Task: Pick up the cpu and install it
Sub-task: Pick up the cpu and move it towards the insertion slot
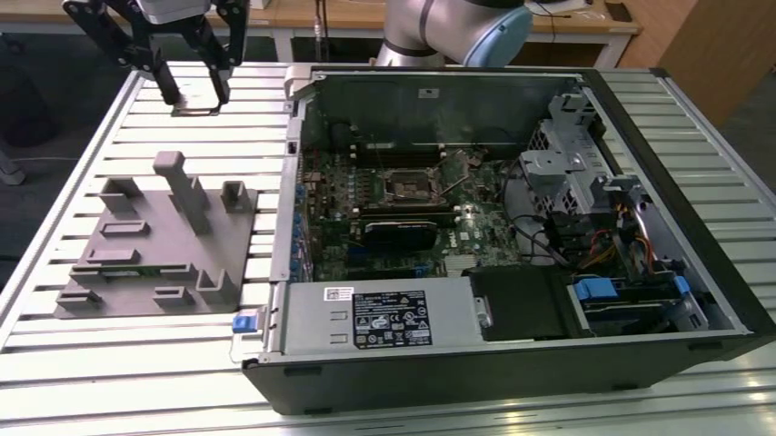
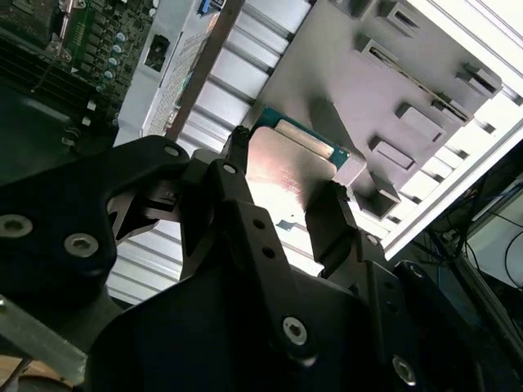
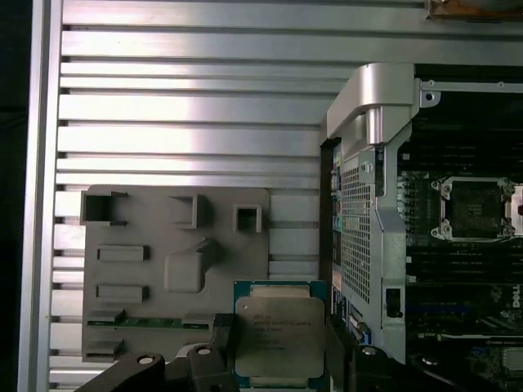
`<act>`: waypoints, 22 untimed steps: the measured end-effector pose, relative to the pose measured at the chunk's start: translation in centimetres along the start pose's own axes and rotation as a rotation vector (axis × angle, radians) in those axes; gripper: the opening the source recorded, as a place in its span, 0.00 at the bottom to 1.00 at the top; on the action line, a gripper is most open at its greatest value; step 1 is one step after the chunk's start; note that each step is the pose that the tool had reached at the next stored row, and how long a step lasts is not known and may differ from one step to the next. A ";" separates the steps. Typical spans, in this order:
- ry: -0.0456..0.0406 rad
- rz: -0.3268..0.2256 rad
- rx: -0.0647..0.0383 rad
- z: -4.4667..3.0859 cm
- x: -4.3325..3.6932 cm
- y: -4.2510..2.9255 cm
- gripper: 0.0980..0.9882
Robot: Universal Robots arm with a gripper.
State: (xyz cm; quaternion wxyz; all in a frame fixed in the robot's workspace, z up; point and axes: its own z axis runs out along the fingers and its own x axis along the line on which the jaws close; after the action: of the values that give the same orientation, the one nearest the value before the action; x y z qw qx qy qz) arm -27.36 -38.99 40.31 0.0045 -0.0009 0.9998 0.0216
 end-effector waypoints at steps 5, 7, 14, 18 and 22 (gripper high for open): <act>-0.0001 0.000 0.000 0.01 -1.03 0.01 0.49; -0.0001 0.000 0.000 0.02 -1.53 0.02 0.49; -0.0001 0.000 0.000 0.06 -4.39 0.07 0.49; -0.0001 0.000 0.000 0.16 -6.08 0.13 0.49; 0.0001 -0.001 0.000 0.25 -7.75 0.16 0.49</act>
State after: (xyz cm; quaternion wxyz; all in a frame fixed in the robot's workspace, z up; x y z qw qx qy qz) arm -19.61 -38.81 40.14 0.0044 -0.0013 0.9998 0.0216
